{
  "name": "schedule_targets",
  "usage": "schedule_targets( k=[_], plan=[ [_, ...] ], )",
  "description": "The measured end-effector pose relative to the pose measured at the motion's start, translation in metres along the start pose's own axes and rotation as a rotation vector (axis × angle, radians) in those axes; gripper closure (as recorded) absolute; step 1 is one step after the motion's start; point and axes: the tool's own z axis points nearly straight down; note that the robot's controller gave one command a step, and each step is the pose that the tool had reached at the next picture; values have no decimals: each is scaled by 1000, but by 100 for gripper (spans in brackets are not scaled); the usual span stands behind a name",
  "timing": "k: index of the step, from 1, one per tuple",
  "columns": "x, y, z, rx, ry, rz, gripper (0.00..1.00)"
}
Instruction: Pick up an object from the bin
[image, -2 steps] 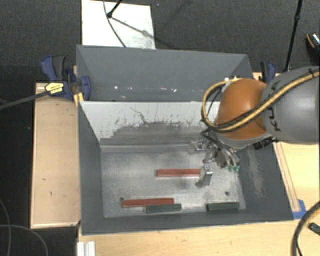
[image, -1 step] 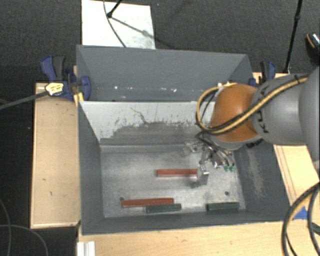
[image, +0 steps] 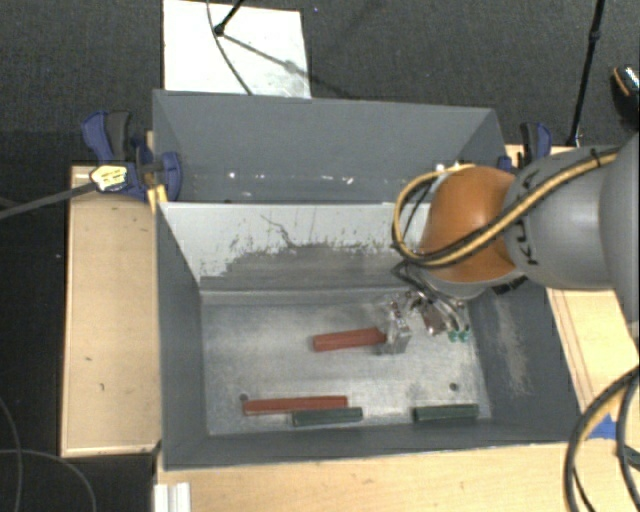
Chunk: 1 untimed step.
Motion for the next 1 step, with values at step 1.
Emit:
schedule_targets(
  k=[1],
  plan=[
    [20,19,-145,2,-8,-172,100]
  ],
)
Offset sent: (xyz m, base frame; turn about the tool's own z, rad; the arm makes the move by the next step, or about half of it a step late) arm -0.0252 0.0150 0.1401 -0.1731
